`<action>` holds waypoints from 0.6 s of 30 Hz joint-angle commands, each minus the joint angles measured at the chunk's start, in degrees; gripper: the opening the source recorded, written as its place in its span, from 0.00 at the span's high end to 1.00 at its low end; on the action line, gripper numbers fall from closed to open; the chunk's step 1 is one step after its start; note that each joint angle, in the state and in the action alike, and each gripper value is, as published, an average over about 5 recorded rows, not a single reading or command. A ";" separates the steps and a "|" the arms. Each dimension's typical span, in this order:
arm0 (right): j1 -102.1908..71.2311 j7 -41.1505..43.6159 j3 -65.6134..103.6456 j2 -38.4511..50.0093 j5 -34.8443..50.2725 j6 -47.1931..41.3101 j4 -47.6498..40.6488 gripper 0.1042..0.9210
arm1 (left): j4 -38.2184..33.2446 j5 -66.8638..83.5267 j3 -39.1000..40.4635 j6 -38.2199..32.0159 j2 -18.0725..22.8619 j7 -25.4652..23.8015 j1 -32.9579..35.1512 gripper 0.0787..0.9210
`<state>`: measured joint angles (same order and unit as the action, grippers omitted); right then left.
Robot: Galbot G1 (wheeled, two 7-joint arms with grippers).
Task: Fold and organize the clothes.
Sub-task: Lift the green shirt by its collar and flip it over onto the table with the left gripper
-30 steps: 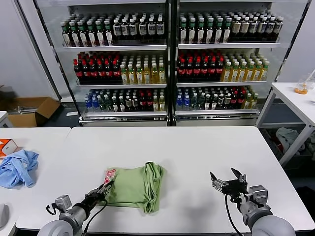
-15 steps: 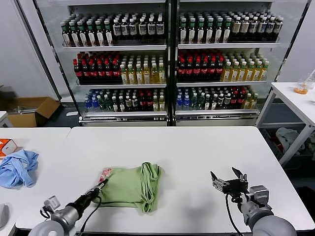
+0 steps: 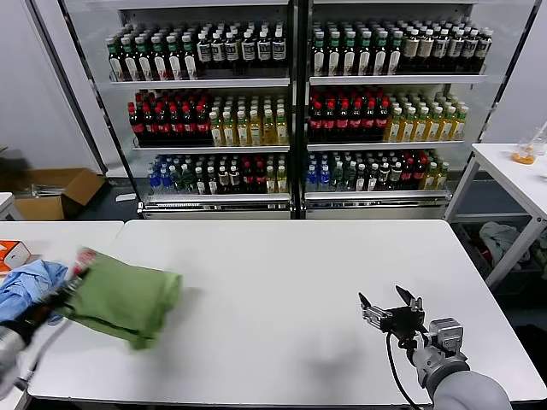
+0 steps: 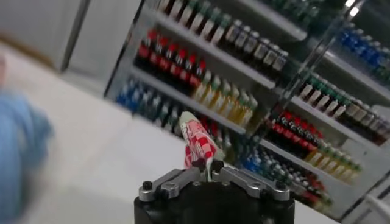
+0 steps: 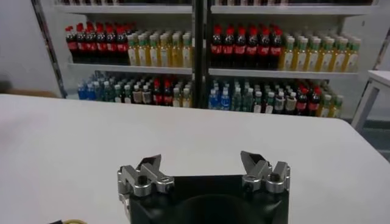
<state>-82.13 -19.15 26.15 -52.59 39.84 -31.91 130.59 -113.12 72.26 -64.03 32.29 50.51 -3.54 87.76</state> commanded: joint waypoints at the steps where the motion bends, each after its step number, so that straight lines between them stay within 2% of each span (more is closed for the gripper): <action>1: -0.01 -0.10 -0.58 -1.36 -0.28 -0.03 1.01 0.12 | -13.22 -25.23 2.75 -0.83 -7.84 -2.14 2.48 0.97; 3: -0.47 -0.03 -0.47 -1.43 -0.68 0.01 1.20 0.12 | -14.71 -38.94 13.00 -2.84 -4.50 -1.46 2.24 0.97; 6: -1.17 0.12 -0.06 -1.37 -1.41 0.13 1.32 0.12 | -12.83 -61.45 28.53 -6.29 -0.15 -0.55 1.94 0.97; 9: -1.97 0.18 0.76 -1.49 -1.79 0.19 1.57 0.12 | -10.23 -74.18 38.63 -8.02 3.08 0.06 1.68 0.97; 13: -2.90 0.31 1.57 -1.75 -2.19 0.30 1.61 0.12 | -9.42 -78.96 45.81 -7.93 5.31 0.32 0.84 0.97; 18: -3.56 0.43 1.98 -2.42 -2.85 0.38 1.72 0.12 | -13.89 -69.56 48.73 -6.41 5.78 0.77 -1.95 0.97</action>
<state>-84.67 -18.81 27.53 -54.37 37.74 -31.63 132.01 -121.98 21.40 -37.58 27.22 52.09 -3.69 88.29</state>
